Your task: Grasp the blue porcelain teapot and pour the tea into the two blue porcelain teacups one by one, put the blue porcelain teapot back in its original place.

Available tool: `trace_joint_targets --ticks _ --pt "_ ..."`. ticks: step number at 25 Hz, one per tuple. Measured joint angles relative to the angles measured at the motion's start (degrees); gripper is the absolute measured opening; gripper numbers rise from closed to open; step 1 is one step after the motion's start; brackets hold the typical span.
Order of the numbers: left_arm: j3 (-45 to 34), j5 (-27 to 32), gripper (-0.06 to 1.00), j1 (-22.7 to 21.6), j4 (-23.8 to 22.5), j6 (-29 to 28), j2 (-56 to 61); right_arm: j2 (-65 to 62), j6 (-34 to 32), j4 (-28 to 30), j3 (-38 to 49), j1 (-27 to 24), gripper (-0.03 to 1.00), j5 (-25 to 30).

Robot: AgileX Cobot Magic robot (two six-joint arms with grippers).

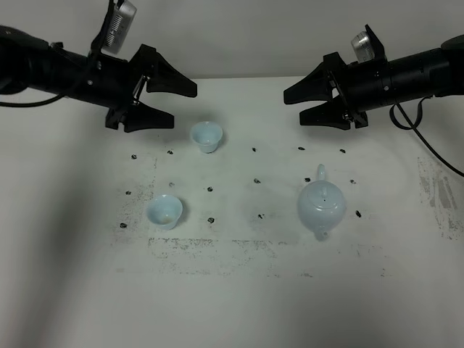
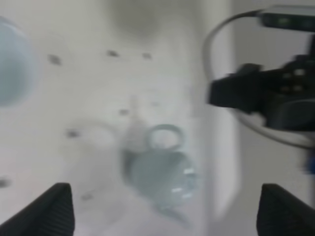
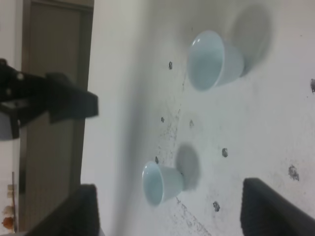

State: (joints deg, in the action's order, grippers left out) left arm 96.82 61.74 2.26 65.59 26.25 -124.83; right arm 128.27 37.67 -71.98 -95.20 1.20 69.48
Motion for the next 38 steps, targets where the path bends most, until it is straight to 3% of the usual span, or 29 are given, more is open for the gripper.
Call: trace_joint_targets --ticks 8,12,20,22,29,38 --pt "13.4 1.3 0.69 -0.1 -30.8 -15.4 1.5 0.0 0.0 0.0 0.0 0.0 0.58 0.0" --pt "15.0 5.5 0.69 -0.2 -47.5 -21.4 3.5 0.0 0.0 0.0 0.0 0.0 0.58 0.0" --pt "12.7 6.5 0.68 -0.3 -64.3 -23.8 9.9 0.0 0.0 0.5 0.0 0.0 0.58 0.0" --pt "10.6 6.5 0.68 -1.1 -66.1 -23.9 12.5 0.0 0.0 1.0 0.0 0.0 0.58 0.0" --pt "-5.0 6.5 0.68 -6.3 -65.6 -24.0 26.1 0.0 -0.3 2.3 0.0 0.0 0.58 0.0" --pt "-29.3 6.5 0.68 -6.5 -62.7 -23.2 51.7 0.0 -0.4 2.4 0.0 0.0 0.58 0.0"
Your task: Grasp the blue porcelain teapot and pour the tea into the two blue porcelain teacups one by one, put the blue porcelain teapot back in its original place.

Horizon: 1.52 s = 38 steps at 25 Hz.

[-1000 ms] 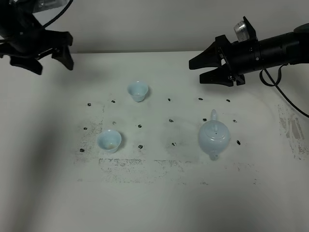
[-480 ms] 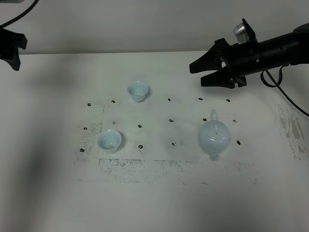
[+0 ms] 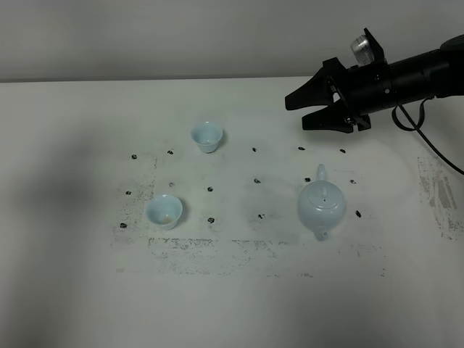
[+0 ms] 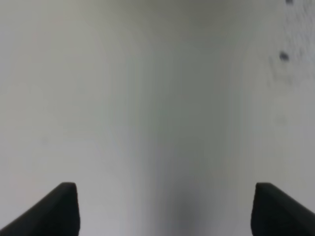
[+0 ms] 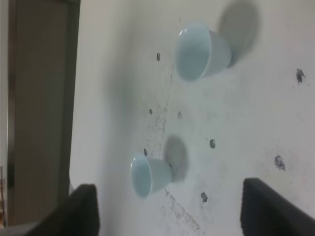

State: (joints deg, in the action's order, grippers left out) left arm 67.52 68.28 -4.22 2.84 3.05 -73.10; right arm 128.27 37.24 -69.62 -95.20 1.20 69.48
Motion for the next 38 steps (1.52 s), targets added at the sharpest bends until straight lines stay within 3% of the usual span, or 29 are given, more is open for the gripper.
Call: trace_joint_targets --ticks 8,16,21,32,35,38 --pt "-22.2 -0.4 0.68 0.0 2.5 0.2 26.8 0.0 -0.1 0.0 0.0 0.0 0.58 0.0" --pt "-38.6 -10.0 0.68 0.0 2.7 0.5 53.2 0.0 -0.1 0.0 0.0 0.0 0.54 0.0" --pt "-41.0 -8.0 0.68 0.0 2.7 0.5 63.4 0.0 -0.1 0.0 0.0 0.0 0.54 0.0" --pt "-41.3 -7.4 0.68 0.0 2.7 0.5 73.2 -1.6 -0.4 0.5 -0.1 0.0 0.54 0.1" --pt "-41.3 -7.4 0.68 0.5 2.7 0.5 73.3 -4.4 -0.7 3.3 -1.3 0.0 0.54 0.1" --pt "-41.3 -7.4 0.68 1.0 2.7 0.5 73.3 -7.4 -4.0 10.7 -3.2 0.3 0.54 0.1"
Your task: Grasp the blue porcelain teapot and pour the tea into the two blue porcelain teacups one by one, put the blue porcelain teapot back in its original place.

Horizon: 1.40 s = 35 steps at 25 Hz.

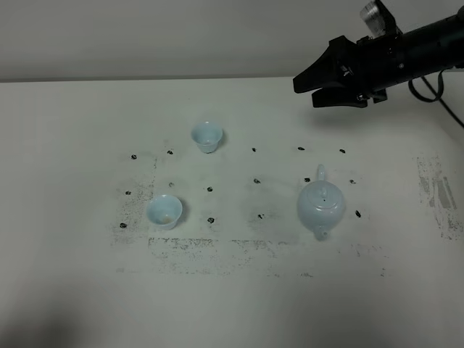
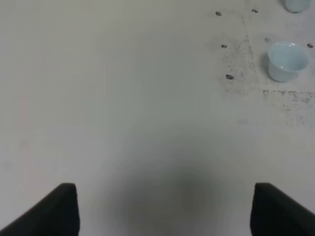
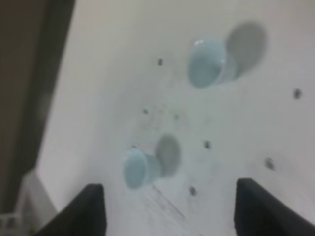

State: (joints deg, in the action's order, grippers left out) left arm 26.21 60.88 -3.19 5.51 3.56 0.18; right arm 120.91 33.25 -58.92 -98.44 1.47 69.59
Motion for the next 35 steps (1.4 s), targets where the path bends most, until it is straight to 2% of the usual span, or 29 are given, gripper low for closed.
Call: trace_joint_targets --ticks 4,9,11,13,17,22,25,28,30,32,35 --pt "0.0 0.0 0.68 0.1 0.0 0.0 0.0 -2.9 -6.0 13.2 -1.8 2.3 0.54 0.0" --pt "0.0 0.0 0.68 0.1 0.0 0.1 0.0 -7.1 -11.2 29.6 -1.8 7.5 0.54 0.1" --pt "0.0 0.0 0.68 0.1 0.0 0.1 0.0 -10.2 -14.4 35.2 -1.8 9.0 0.54 0.2" --pt "0.0 0.0 0.68 0.1 0.0 0.1 0.0 -13.5 -16.3 38.4 -1.8 9.6 0.54 0.2" --pt "0.0 0.0 0.68 0.1 0.0 0.1 0.0 -21.0 -17.9 39.6 1.8 9.7 0.54 0.1" --pt "0.0 0.0 0.68 0.1 0.0 0.1 0.0 -32.4 -18.6 39.5 17.4 9.7 0.54 0.4" --pt "0.0 0.0 0.68 0.1 0.0 0.1 0.0 -36.5 -18.6 36.3 24.7 9.7 0.54 0.3" --pt "0.0 0.0 0.68 0.1 0.0 0.1 0.0 -36.0 -17.7 31.0 26.9 9.8 0.54 -3.8" --pt "0.0 0.0 0.68 0.1 0.0 0.1 0.0 -34.2 -16.6 28.6 27.2 10.7 0.54 -8.6" --pt "0.0 0.0 0.68 0.1 0.0 0.1 0.0 -31.4 -15.1 27.4 27.3 12.6 0.54 -13.7" --pt "0.0 0.0 0.68 0.1 0.0 0.1 0.0 -26.8 -13.9 26.7 27.1 16.0 0.54 -18.3"
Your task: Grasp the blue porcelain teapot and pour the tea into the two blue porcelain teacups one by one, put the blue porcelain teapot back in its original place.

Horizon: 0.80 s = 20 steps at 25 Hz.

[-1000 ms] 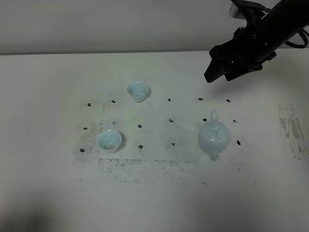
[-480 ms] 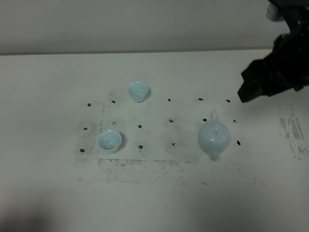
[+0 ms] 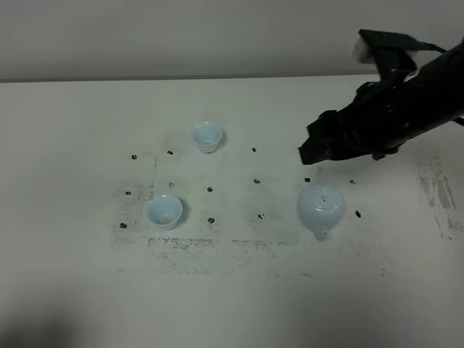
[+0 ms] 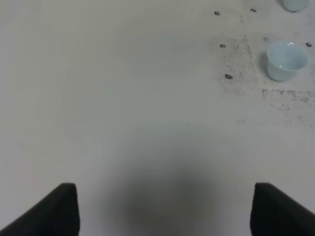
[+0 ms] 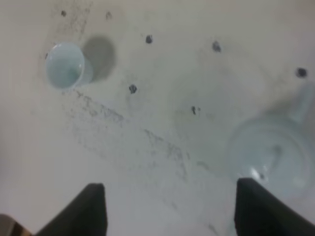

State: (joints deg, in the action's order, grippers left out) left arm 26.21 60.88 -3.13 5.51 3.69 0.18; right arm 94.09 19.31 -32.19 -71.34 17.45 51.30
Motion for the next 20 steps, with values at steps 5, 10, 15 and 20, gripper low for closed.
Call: trace_joint_targets --ticks 5,10,15,20 --pt "0.0 0.0 0.68 0.0 0.0 0.0 0.0 7.6 0.9 0.0 -6.1 4.1 0.54 -0.3" --pt "0.0 0.0 0.68 0.0 0.0 0.0 0.0 16.1 0.0 0.0 -17.6 4.5 0.54 2.8" --pt "0.0 0.0 0.68 0.0 0.0 0.0 0.0 26.1 -1.0 0.7 -29.3 4.5 0.54 9.9" --pt "0.0 0.0 0.68 0.0 0.0 0.0 0.0 31.0 -4.6 9.2 -32.8 4.5 0.54 12.1"
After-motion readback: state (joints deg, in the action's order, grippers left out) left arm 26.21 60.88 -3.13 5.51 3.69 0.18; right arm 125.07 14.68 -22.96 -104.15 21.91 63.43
